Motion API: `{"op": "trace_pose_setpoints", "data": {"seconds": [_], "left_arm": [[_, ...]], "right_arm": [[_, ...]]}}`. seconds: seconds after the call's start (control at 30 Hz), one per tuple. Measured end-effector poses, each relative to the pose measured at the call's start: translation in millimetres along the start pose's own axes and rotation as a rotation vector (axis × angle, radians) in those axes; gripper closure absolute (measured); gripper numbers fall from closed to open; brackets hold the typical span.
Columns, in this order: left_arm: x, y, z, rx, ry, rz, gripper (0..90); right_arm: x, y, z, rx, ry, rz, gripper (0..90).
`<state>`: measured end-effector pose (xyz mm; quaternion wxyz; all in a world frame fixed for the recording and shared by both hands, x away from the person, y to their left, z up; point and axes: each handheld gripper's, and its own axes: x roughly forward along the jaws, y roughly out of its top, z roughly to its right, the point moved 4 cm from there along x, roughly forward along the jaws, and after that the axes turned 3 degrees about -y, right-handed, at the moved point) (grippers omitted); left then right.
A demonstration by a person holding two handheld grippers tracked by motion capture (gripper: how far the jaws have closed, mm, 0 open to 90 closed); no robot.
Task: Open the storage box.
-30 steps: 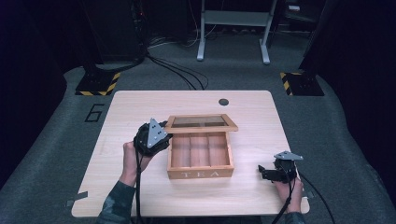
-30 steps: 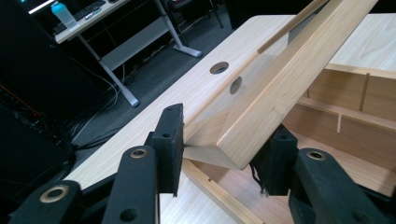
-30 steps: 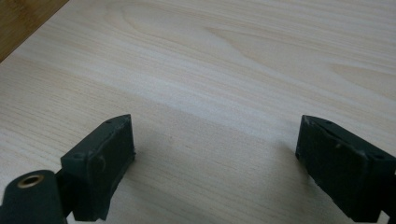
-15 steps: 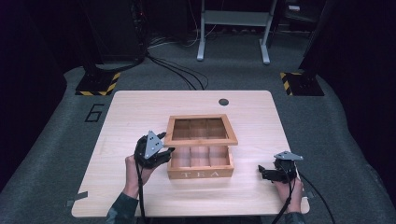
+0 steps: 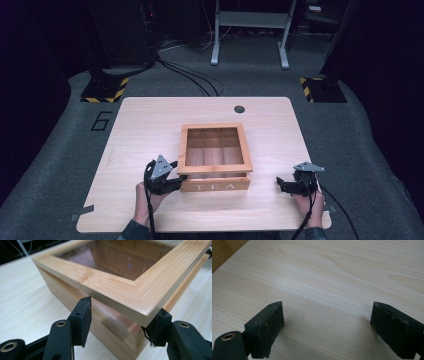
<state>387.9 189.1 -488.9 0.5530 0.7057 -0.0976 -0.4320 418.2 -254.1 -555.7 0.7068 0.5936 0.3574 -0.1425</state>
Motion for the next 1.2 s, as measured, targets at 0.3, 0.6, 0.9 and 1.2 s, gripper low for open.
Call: {"op": "trace_pose_setpoints", "data": {"seconds": [0.3, 0.6, 0.9, 1.2], "left_arm": [[-5.2, -12.9, 4.6, -0.074, -0.071, 0.004, 38.8], [-17.5, -38.4, 0.8, -0.132, -0.056, -0.026, 25.7], [-24.8, -79.1, -16.8, -0.151, 0.025, -0.162, 14.6], [-19.4, -91.8, -22.2, -0.115, 0.091, -0.227, 5.8]], "right_arm": [[-0.3, 0.1, -0.7, 0.010, 0.000, -0.004, 10.9], [-0.3, 0.1, -0.6, 0.009, 0.000, -0.002, 11.3], [-0.3, 0.0, -0.7, 0.009, 0.000, -0.003, 11.2], [0.0, 0.0, -0.2, 0.001, 0.000, 0.001, 11.2]]}}
